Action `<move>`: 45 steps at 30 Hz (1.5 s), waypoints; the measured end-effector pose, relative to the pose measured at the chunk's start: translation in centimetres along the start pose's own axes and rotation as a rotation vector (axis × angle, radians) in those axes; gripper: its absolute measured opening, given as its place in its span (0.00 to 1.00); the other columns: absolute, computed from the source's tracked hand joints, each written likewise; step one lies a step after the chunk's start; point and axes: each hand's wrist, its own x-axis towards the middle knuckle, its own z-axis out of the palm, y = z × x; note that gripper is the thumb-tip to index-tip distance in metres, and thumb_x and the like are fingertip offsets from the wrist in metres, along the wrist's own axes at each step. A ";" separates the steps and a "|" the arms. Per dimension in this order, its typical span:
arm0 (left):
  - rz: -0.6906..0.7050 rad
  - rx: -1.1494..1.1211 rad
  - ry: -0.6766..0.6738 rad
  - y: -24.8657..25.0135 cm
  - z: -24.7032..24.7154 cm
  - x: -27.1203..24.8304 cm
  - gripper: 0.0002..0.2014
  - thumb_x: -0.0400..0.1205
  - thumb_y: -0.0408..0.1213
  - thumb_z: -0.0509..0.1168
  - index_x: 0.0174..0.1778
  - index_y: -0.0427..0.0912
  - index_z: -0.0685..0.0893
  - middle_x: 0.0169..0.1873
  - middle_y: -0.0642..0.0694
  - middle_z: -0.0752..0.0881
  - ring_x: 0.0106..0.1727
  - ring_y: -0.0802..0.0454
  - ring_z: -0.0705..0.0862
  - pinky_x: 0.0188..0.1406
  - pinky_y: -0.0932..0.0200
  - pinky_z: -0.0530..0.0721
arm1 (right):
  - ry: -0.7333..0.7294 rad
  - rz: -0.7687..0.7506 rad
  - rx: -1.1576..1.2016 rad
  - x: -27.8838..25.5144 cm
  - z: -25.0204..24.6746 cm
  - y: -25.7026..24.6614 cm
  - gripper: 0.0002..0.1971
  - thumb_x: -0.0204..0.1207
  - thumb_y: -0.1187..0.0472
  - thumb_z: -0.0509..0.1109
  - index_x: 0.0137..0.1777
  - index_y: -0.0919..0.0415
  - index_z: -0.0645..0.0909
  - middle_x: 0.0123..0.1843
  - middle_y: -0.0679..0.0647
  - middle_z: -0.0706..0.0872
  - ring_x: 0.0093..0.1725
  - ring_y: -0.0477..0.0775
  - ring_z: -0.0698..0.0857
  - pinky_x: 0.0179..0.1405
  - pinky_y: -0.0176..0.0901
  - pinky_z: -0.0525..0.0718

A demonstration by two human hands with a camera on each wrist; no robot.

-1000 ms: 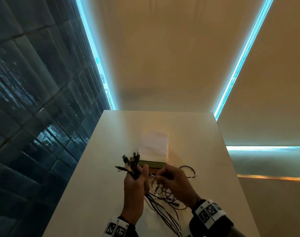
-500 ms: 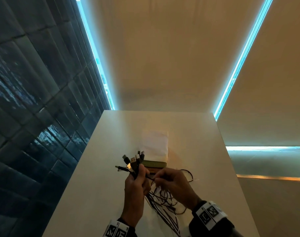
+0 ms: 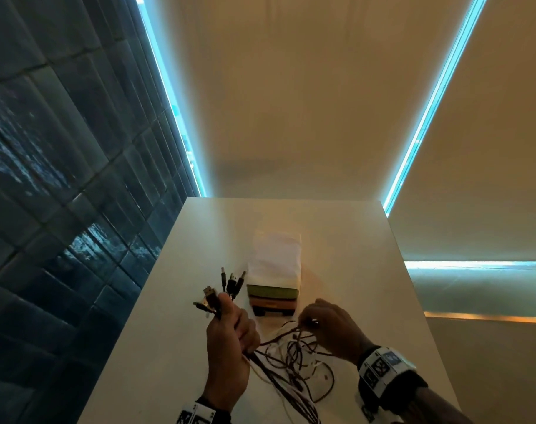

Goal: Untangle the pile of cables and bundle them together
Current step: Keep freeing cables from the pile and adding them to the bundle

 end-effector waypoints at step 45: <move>0.045 0.260 -0.013 -1.1 0.8 0.5 0.18 0.84 0.30 0.64 0.27 0.42 0.74 0.20 0.46 0.69 0.16 0.58 0.60 0.16 0.65 0.59 | -0.009 0.066 0.326 -0.5 -0.9 -3.8 0.09 0.79 0.54 0.71 0.41 0.57 0.85 0.32 0.41 0.83 0.30 0.43 0.82 0.31 0.35 0.80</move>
